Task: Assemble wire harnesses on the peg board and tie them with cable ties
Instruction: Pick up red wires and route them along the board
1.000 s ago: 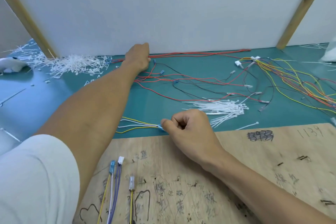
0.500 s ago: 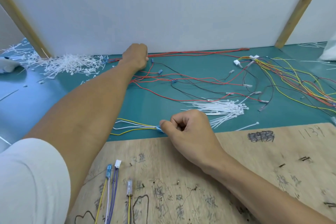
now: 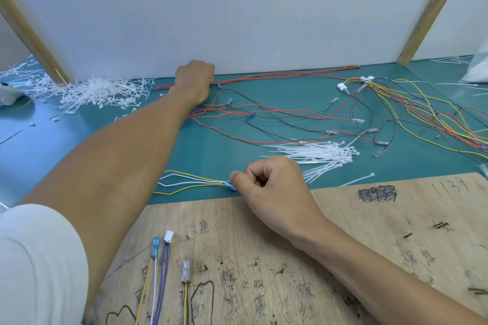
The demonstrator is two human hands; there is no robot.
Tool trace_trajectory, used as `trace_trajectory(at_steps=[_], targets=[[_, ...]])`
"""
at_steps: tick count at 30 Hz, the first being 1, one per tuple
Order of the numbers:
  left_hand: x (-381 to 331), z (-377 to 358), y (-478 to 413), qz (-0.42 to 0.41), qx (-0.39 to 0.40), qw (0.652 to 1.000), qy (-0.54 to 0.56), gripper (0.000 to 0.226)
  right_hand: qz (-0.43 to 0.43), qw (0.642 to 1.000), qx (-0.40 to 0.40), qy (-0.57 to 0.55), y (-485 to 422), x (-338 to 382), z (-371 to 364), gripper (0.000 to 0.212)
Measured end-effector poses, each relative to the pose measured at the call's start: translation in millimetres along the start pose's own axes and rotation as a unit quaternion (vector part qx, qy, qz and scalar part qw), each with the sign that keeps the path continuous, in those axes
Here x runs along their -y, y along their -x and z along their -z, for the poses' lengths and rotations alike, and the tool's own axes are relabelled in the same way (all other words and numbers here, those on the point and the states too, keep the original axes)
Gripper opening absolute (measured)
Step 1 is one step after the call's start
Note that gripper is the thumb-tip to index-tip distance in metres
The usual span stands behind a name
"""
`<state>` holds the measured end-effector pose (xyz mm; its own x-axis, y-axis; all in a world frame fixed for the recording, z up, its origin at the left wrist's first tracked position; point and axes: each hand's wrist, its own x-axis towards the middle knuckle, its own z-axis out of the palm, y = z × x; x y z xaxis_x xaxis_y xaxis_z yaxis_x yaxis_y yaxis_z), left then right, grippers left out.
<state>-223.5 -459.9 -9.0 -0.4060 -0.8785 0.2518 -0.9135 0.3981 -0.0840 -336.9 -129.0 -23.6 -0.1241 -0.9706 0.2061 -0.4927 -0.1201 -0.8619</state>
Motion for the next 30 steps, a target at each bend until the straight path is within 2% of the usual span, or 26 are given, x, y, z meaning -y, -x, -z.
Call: trace_trajectory(at_steps=[5,9,12,14,19,22,24,27,30], targets=[[-6,15,5,-0.001,-0.080,0.997,-0.014,0.027,0.001,1.000,-0.001,0.001,0,2,1,0.050],[-16,49,4,-0.019,-0.195,0.981,-0.016,0.052,0.000,1.000,-0.005,0.002,0,2,1,0.050],[-27,82,3,-0.055,-0.233,0.971,-0.007,0.066,-0.005,1.000,-0.007,0.003,0,1,1,0.050],[-34,98,8,-0.076,-0.236,0.968,0.032,0.059,-0.008,1.000,-0.006,-0.005,0,1,1,0.051],[-44,115,34,-0.125,-0.243,0.956,0.105,0.019,-0.019,0.999,-0.009,-0.029,-2,0,0,0.055],[-50,124,56,-0.149,-0.229,0.952,0.140,0.022,-0.037,0.998,-0.019,-0.053,-2,3,1,0.057],[-54,129,71,-0.147,-0.210,0.954,0.158,0.028,-0.062,0.992,-0.018,-0.112,-1,8,5,0.058],[-63,140,91,-0.140,-0.192,0.945,0.223,0.027,-0.133,0.955,0.007,-0.266,-5,12,22,0.047],[-70,154,113,-0.145,-0.201,0.927,0.282,0.026,-0.209,0.874,0.013,-0.439,-38,13,57,0.051]])
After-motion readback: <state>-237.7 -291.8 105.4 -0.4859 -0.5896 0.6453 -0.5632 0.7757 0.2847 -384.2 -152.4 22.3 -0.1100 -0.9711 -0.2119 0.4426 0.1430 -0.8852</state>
